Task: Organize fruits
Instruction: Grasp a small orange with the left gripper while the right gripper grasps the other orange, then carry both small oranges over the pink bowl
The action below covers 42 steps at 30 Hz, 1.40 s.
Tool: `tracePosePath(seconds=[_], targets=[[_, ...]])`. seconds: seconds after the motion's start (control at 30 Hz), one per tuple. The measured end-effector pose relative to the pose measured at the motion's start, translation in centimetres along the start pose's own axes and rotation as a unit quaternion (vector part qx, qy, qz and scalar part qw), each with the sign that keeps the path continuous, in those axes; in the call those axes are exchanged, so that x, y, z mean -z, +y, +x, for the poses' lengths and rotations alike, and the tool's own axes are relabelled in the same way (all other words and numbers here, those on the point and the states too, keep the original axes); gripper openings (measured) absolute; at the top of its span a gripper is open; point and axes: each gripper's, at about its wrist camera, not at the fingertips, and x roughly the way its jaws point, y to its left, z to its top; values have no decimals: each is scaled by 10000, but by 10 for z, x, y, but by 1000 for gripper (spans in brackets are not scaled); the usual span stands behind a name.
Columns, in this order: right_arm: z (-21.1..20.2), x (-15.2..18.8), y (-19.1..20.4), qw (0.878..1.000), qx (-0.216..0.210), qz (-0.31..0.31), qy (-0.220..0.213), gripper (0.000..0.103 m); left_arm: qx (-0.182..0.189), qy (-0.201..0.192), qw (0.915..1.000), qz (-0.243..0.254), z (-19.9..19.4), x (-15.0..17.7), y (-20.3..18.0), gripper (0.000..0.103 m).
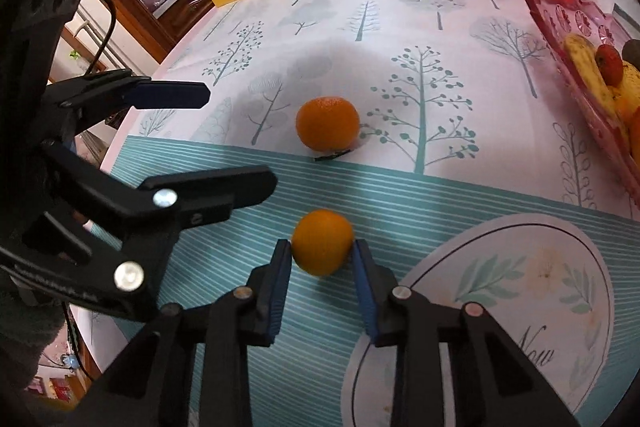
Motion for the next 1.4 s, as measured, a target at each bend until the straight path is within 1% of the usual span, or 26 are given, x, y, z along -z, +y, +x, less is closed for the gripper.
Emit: tracePosePath(seconds=[0.07,0.13,0.23,0.37,0.4,0.43,0.5,0.57,0.7,0.87,1.0,1.17,1.27,1.4], targets=[[-2,0,-6,10000,40,70,-22,31,28,6,10000,-83,6,-4,-1,91],[-4,-1,-12,9999,50,160,-33,31,72,27,9998,-158,12,-8,-2,82],[-8,0,-24,9995,88,292,-72,31,213,114,9992,-303,24,-14,-3,72],[-13,1,-34,9990,115,422,-128,31,333,169,9980,-511,36,-21,-2,63],[-13,1,-35,9988,125,442,-141,31,353,174,9977,-560,38,-21,-2,59],[-14,1,-36,9987,132,467,-159,31,380,198,9972,-620,40,-23,-1,51],[-17,1,-39,9984,136,518,-195,31,422,256,9963,-709,46,-25,0,39],[-19,2,-41,9981,130,553,-234,31,434,222,9958,-779,47,-26,0,39],[-24,4,-42,9978,111,578,-288,31,342,218,9963,-760,47,-26,-6,38],[-33,7,-39,9975,93,578,-388,31,392,186,9959,-794,37,-23,-10,37],[-46,12,-37,9972,89,550,-507,31,500,80,9956,-782,18,-17,-17,37],[-71,21,-40,9959,110,567,-699,31,616,-114,9961,-616,-12,-16,-38,37],[-89,27,-46,9946,139,625,-818,31,693,-293,9959,-502,-31,-22,-54,37],[-123,30,-64,9922,315,722,-965,31,799,-563,9947,-312,-57,-35,-80,37]])
